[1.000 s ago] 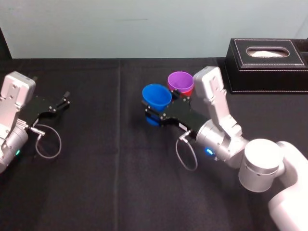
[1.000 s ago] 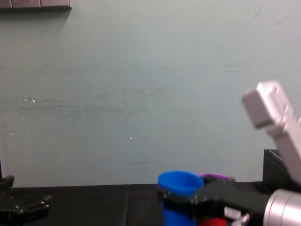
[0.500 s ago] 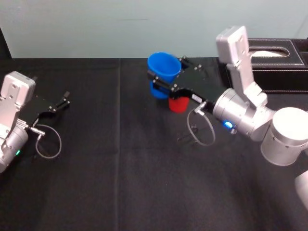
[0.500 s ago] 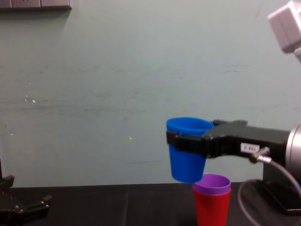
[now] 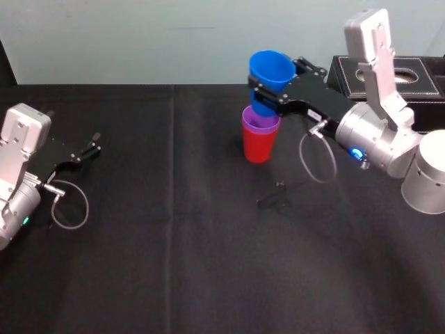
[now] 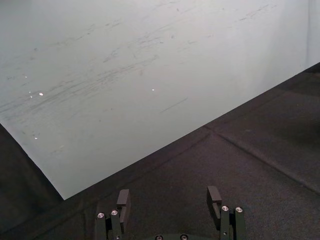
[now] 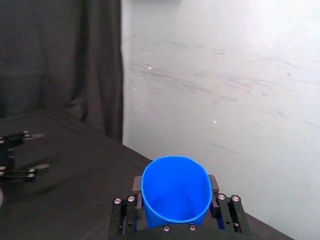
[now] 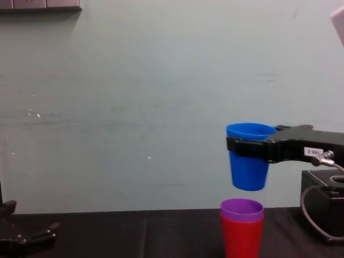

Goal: Stack the three plastic cups sequentially using one hand.

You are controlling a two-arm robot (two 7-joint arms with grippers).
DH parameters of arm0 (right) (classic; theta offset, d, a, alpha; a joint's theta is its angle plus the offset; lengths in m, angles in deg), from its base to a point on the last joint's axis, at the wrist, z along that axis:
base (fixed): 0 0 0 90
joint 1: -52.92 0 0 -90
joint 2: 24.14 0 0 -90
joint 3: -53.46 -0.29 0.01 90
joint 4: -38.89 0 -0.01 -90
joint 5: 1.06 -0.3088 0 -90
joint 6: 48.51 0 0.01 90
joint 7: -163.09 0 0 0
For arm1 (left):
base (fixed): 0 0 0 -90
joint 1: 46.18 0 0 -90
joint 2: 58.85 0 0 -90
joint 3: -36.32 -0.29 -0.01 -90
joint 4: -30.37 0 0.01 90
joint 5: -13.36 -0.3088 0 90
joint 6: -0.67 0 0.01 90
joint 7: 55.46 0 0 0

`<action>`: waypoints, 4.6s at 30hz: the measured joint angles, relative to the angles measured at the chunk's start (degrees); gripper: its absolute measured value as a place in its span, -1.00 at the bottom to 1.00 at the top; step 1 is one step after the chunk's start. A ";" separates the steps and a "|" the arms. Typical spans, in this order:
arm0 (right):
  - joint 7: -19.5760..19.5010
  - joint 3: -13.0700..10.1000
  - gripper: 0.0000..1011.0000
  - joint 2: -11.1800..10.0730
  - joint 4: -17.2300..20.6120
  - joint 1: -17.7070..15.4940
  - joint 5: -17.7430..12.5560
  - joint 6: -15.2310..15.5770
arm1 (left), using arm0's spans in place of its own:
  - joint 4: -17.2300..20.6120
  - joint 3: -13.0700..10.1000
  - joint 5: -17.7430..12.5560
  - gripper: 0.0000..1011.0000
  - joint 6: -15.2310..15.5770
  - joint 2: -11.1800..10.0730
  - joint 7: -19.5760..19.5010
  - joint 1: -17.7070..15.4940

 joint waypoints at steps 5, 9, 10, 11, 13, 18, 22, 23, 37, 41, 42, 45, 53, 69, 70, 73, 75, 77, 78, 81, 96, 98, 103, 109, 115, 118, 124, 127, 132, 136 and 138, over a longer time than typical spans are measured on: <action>-0.44 -0.19 0.45 0.45 -3.42 1.08 -0.06 -1.43 | 0.00 0.00 0.00 0.99 0.00 0.00 0.00 0.00; -0.42 -0.04 0.45 1.06 -6.57 2.00 0.01 -2.93 | 0.00 0.00 0.00 0.99 0.00 0.00 0.00 0.00; -0.40 0.00 0.45 1.17 -6.98 2.14 0.02 -3.19 | 0.00 0.00 0.00 0.99 0.00 0.00 0.00 0.00; -0.39 0.03 0.45 1.28 -7.38 2.29 0.05 -3.43 | 0.00 0.00 0.00 0.99 0.00 0.00 0.00 0.00; -0.39 0.15 0.45 1.56 -8.47 2.62 0.16 -3.96 | 0.00 0.00 0.00 0.99 0.00 0.00 0.00 0.00; -0.36 0.48 0.45 2.09 -9.99 3.03 0.51 -4.74 | 0.00 0.00 0.00 0.99 0.00 0.00 0.00 0.00; -0.20 0.72 0.45 2.33 -10.47 3.12 0.69 -5.12 | 0.00 0.00 0.00 0.99 0.00 0.00 0.00 0.00; -0.08 0.84 0.45 2.43 -10.55 3.12 0.76 -5.26 | 0.00 0.00 0.00 0.99 0.00 0.00 0.00 0.00; 0.20 1.52 0.45 3.17 -11.00 2.89 1.15 -6.00 | 0.00 0.00 0.00 0.99 0.00 0.00 0.00 0.00; 0.20 1.54 0.45 3.34 -11.28 2.81 1.19 -6.18 | 0.00 0.00 0.00 0.99 0.00 0.00 0.00 0.00; 0.20 1.55 0.45 3.37 -11.38 2.81 1.20 -6.21 | 0.00 0.00 0.00 0.99 0.00 0.00 0.00 0.00; 0.18 1.57 0.45 3.52 -11.82 2.85 1.27 -6.37 | 0.00 0.00 0.00 0.99 0.00 0.00 0.00 0.00; 0.24 1.70 0.45 4.06 -13.66 3.06 1.43 -7.01 | 0.00 0.00 0.00 0.99 0.00 0.00 0.00 0.00; 1.05 2.03 0.45 5.41 -19.03 4.40 1.85 -9.51 | 0.00 0.00 0.00 0.99 0.00 0.00 0.00 0.00; 1.06 2.04 0.45 5.50 -19.36 4.46 1.87 -9.60 | 0.00 0.00 0.00 0.99 0.00 0.00 0.00 0.00; 1.10 2.06 0.45 5.76 -20.16 4.64 1.99 -9.90 | 0.00 0.00 0.00 0.99 0.00 0.00 0.00 0.00; 1.16 2.06 0.45 5.87 -20.59 4.71 2.04 -10.09 | 0.00 0.00 0.00 0.99 0.00 0.00 0.00 0.00; 1.28 2.06 0.45 5.95 -20.86 4.72 2.05 -10.22 | 0.00 0.00 0.00 0.99 0.00 0.00 0.00 0.00; 1.33 2.06 0.45 5.98 -21.00 4.73 2.05 -10.28 | 0.00 0.00 0.00 0.99 0.00 0.00 0.00 0.00; 1.43 2.04 0.45 6.13 -21.60 4.84 2.09 -10.47 | 0.00 0.00 0.00 0.99 0.00 0.00 0.00 0.00; 1.62 2.04 0.53 6.33 -22.35 5.06 2.21 -10.71 | 0.00 0.00 0.00 0.99 0.00 0.00 0.00 0.00; 1.62 2.04 0.60 6.33 -22.33 5.05 2.20 -10.71 | 0.00 0.00 0.00 0.99 0.00 0.00 0.00 0.00; 1.61 2.03 0.88 6.30 -22.25 5.02 2.19 -10.71 | 0.00 0.00 0.00 0.99 0.00 0.00 0.00 0.00; 1.52 1.80 0.98 6.09 -21.15 4.50 2.12 -10.46 | 0.00 0.00 0.00 0.99 0.00 0.00 0.00 0.00; 0.12 0.45 0.98 4.77 -15.39 1.68 1.48 -7.86 | 0.00 0.00 0.00 0.99 0.00 0.00 0.00 0.00; -0.58 -0.21 0.98 3.91 -12.10 -0.23 1.07 -6.29 | 0.00 0.00 0.00 0.99 0.00 0.00 0.00 0.00; -1.90 -2.01 0.98 1.84 -5.08 -6.01 -0.16 -4.45 | 0.00 0.00 0.00 0.99 0.00 0.00 0.00 0.00; -1.89 -2.78 0.98 0.78 -2.34 -9.29 -0.93 -4.98 | 0.00 0.00 0.00 0.99 0.00 0.00 0.00 0.00; -1.89 -3.99 0.98 -0.52 -0.15 -14.24 -1.84 -7.05 | 0.00 0.00 0.00 0.99 0.00 0.00 0.00 0.00; -1.86 -4.56 0.98 -0.78 -0.08 -16.49 -2.30 -8.78 | 0.00 0.00 0.00 0.99 0.00 0.00 0.00 0.00; -1.86 -4.70 0.98 -0.73 -0.26 -17.08 -2.36 -9.52 | 0.00 0.00 0.00 0.99 0.00 0.00 0.00 0.00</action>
